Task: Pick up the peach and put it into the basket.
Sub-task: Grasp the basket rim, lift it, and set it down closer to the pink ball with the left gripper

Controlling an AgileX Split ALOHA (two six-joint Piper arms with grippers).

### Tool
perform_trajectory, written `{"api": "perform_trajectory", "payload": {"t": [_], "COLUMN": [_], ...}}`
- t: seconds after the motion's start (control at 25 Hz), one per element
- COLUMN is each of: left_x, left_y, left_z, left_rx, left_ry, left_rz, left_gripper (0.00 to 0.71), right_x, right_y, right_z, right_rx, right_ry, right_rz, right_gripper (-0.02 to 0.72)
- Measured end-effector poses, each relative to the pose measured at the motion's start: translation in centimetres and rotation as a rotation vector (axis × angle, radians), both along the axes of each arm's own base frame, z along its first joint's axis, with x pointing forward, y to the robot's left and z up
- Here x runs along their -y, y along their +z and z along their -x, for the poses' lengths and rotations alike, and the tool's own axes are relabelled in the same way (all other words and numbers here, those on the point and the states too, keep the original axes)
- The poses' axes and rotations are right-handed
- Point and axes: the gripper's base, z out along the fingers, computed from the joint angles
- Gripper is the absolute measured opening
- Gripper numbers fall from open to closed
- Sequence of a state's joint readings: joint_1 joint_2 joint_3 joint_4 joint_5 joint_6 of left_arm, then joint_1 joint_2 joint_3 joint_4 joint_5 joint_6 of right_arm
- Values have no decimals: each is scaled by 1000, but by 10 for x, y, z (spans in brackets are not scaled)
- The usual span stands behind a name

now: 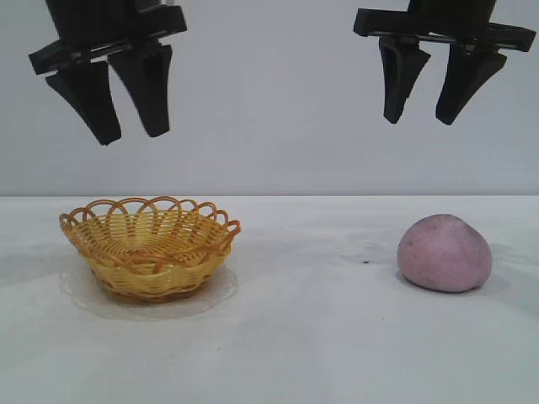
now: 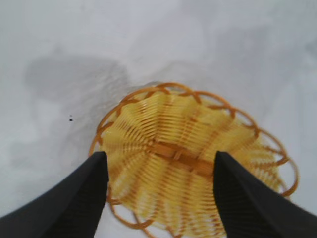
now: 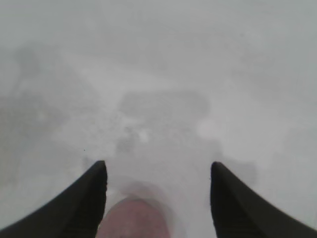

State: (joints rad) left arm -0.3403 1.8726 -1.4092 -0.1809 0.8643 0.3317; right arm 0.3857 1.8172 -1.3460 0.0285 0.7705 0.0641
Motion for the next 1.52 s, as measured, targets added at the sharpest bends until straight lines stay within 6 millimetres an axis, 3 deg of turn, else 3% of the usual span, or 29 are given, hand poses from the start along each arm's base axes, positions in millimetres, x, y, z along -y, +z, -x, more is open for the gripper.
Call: {"api": "perform_trajectory", "payload": {"t": [0.4,0.72,1.2,1.32,1.4,1.48,1.52], "left_x": [0,8,15,14,14,13,13], "left_y": [-11,-25,-61,-69,-70,-68,-68], "left_z": [-2,-29,-55,-57,-56,-55,-54], "left_rx": [31,11,-91,-109,-129,-152,-163], "left_ry": [-360,-399,-436,-446,-450,-453,-453], "left_rz": [-121,-152,-193,-216,-218,-218,-217], "left_gripper": [437,437,437,268,119,45,56], "right_x": [0,1,2,2,2,2,2], "right_y": [0,0,-1,-1,-1,-1,-1], "right_z": [0,1,1,1,1,1,1], "right_rx": [-5,-8,-14,-14,-14,-16,-16], "right_ry": [1,2,7,7,7,7,7], "right_rz": [4,7,23,23,23,25,25], "right_gripper": [384,384,384,384,384,384,384]}}
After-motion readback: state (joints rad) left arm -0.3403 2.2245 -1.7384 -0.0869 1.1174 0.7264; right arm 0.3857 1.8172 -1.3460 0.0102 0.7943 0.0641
